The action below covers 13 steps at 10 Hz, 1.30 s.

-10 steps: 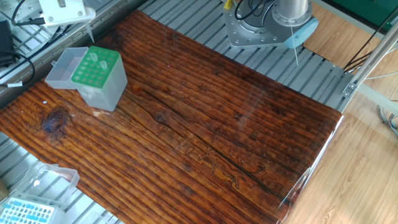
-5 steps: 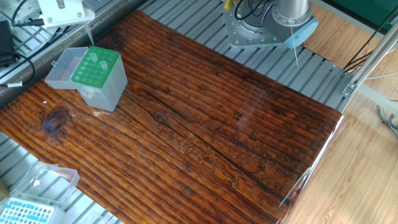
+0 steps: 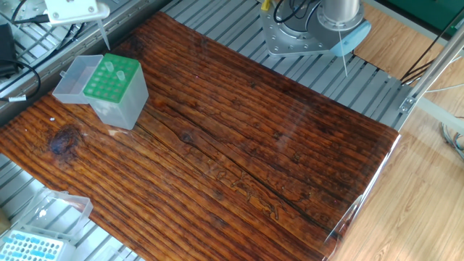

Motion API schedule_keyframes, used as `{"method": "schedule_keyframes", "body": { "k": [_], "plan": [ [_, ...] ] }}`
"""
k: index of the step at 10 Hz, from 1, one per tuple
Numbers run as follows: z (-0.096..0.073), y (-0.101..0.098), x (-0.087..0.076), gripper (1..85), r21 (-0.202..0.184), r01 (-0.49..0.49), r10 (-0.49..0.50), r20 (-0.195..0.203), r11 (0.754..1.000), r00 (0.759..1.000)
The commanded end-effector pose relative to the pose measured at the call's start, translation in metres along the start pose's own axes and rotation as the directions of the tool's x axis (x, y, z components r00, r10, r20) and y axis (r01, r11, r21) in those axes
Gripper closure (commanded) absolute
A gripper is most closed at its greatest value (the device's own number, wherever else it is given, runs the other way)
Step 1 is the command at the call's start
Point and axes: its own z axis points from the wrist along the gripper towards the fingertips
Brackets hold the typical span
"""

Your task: Insert a large pipette tip into the holder for large pipette tips

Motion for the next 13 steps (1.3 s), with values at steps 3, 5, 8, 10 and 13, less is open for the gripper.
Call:
{"method": "schedule_keyframes", "body": {
  "k": [3, 5, 8, 10, 13],
  "plan": [
    [0.000, 0.002, -0.007, 84.7, -0.011, -0.006, 0.006, 0.025, 1.000, 1.000],
    [-0.001, -0.001, -0.011, 84.7, -0.005, -0.009, 0.009, 0.024, 1.000, 1.000],
    [-0.001, -0.001, -0.018, 84.7, -0.007, -0.008, 0.008, 0.025, 1.000, 1.000],
    [0.000, -0.001, -0.023, 84.7, -0.004, -0.011, 0.012, 0.022, 1.000, 1.000],
    [0.000, -0.001, -0.021, 84.7, -0.002, -0.011, 0.011, 0.017, 1.000, 1.000]
  ]
}}
